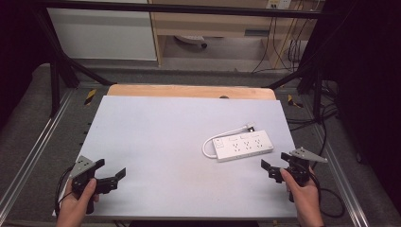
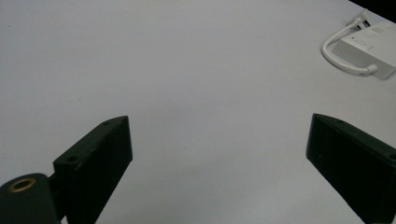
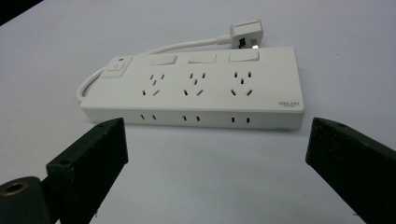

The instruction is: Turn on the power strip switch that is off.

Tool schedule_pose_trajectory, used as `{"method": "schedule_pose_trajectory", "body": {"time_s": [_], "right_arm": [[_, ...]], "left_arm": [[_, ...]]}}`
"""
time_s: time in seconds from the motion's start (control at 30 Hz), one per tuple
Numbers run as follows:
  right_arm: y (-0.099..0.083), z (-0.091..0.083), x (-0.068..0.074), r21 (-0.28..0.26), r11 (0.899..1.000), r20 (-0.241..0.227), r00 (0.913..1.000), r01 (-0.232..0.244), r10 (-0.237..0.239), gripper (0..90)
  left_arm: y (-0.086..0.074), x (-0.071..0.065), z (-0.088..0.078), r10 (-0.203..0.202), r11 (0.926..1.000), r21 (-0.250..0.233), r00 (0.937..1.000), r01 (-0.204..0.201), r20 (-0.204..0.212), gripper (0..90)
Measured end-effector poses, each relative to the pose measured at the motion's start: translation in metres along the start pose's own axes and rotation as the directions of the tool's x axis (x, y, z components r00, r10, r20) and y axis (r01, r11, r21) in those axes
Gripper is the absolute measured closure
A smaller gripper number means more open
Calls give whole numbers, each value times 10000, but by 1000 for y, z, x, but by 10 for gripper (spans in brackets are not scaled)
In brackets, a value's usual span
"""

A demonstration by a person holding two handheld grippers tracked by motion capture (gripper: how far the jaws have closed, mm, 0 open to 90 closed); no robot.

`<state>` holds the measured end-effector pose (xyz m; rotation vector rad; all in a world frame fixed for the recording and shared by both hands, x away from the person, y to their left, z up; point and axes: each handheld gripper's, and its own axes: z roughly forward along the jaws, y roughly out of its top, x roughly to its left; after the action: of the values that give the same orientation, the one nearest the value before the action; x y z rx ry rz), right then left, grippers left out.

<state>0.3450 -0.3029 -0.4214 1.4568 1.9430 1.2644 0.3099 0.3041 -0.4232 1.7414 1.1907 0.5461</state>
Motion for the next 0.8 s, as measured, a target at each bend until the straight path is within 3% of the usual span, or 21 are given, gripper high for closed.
{"method": "schedule_pose_trajectory", "body": {"time_s": [0.4, 0.8], "right_arm": [[6, 3, 12, -96, 9995, -25, 9996, 286, -287, 59], [30, 3, 18, -453, 9966, -19, 9976, 688, -690, 48]], "left_arm": [[-1, 0, 1, 74, 9999, 97, 10000, -75, 55, 68], [-2, 0, 2, 52, 9999, 155, 10000, -53, 52, 69]]}}
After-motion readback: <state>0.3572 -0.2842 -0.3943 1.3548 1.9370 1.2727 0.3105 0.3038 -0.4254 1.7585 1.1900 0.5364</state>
